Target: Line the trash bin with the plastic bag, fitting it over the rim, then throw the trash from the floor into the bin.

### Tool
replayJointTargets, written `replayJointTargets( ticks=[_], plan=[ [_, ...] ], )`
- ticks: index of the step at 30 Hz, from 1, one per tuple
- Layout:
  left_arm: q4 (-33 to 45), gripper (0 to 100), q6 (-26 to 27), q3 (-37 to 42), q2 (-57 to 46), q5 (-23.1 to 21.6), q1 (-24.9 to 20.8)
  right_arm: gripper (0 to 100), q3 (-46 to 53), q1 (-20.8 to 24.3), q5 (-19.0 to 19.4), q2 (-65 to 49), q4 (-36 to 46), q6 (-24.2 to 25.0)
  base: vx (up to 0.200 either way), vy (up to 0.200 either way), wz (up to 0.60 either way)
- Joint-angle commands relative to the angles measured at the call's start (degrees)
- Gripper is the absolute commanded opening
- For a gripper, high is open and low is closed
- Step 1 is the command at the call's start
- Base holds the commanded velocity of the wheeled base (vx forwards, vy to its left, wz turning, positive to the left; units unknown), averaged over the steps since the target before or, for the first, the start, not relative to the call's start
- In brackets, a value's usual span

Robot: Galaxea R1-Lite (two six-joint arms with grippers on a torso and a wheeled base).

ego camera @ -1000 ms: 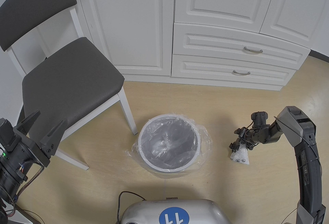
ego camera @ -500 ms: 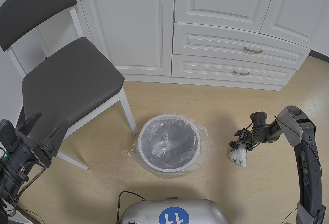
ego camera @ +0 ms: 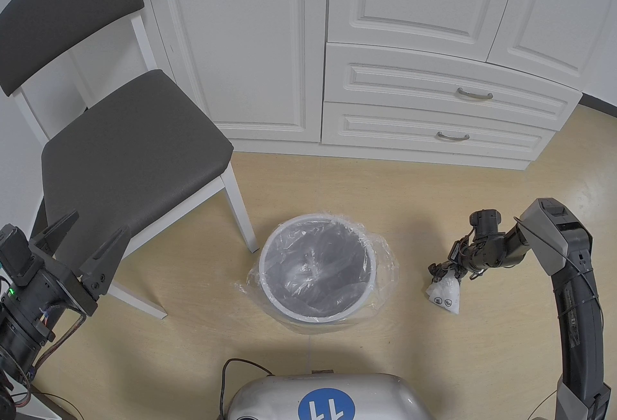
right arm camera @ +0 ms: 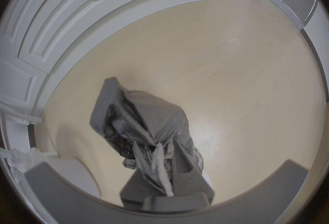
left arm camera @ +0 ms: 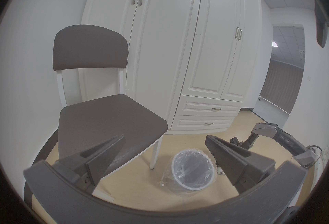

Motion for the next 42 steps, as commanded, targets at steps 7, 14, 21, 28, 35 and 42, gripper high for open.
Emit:
replayJointTargets(
  ticks=[7, 14, 21, 28, 35, 42],
  plan=[
    [0.0, 100, 0.1, 0.0, 0.4, -0.2, -0.1, 0, 8.1, -0.7, -4.4, -8.0, -0.3, -6.0, 0.000, 0.000, 0.00],
    [-0.1, 100, 0.5, -0.2, -0.1, -0.2, -0.1, 0, 28.5, -1.8, -4.1, -29.2, -2.5, -24.2, 0.000, 0.000, 0.00],
    [-0.4, 100, 2.8, -0.2, 0.1, -0.1, -0.1, 0, 46.9, 4.5, -3.7, -50.2, -15.9, -30.9, 0.000, 0.000, 0.00],
    [-0.5, 100, 2.9, -0.9, -0.1, 0.2, 0.3, 0, 56.7, 16.2, -4.3, -60.6, -26.5, -30.7, 0.000, 0.000, 0.00],
    [0.2, 100, 4.4, -2.4, 0.2, 0.1, 4.6, 0, 62.6, 29.4, -4.5, -61.2, -43.0, -26.2, 0.000, 0.000, 0.00],
    [0.2, 100, 9.3, -2.9, -0.6, 0.2, 8.7, 0, 63.9, 39.1, -8.8, -50.2, -60.5, -19.7, 0.000, 0.000, 0.00]
  ],
)
